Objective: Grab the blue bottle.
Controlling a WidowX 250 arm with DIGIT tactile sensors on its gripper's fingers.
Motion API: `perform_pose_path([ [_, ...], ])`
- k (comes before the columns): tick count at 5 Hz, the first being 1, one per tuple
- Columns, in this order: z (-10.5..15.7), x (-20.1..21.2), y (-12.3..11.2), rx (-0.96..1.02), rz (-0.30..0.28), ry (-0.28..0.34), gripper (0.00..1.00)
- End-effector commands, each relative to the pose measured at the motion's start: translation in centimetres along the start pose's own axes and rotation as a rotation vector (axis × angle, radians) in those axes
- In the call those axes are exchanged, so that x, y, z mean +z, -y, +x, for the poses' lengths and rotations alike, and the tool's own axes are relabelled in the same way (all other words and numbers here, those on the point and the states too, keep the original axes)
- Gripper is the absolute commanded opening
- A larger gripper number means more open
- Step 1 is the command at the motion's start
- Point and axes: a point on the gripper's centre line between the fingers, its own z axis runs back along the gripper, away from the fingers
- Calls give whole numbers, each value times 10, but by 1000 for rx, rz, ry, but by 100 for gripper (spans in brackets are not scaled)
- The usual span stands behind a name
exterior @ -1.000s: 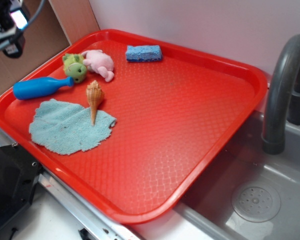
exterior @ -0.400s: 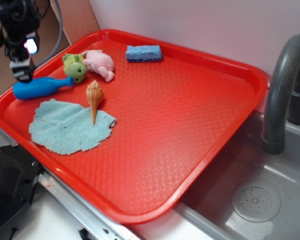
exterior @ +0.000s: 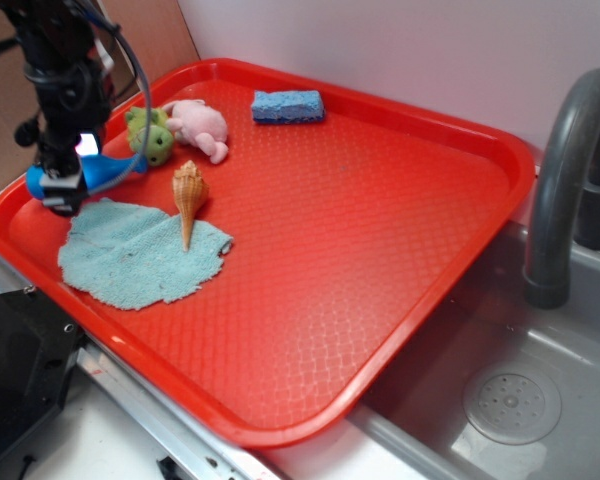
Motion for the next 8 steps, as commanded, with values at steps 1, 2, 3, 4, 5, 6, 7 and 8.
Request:
perform_pose_path([
  [1,2,-7,-7,19,23,-49,0],
  [2,6,5,-4,44,44,-6,0],
  [3,15,59,12,155,81,79,0],
  [4,17,116,20,406,15,192,0],
  [5,25,162,34,641,-127,243,0],
  [6,36,187,47,852,-268,254,0],
  [7,49,202,61,871,-161,247,0],
  [8,69,192,65,778,-90,232,0],
])
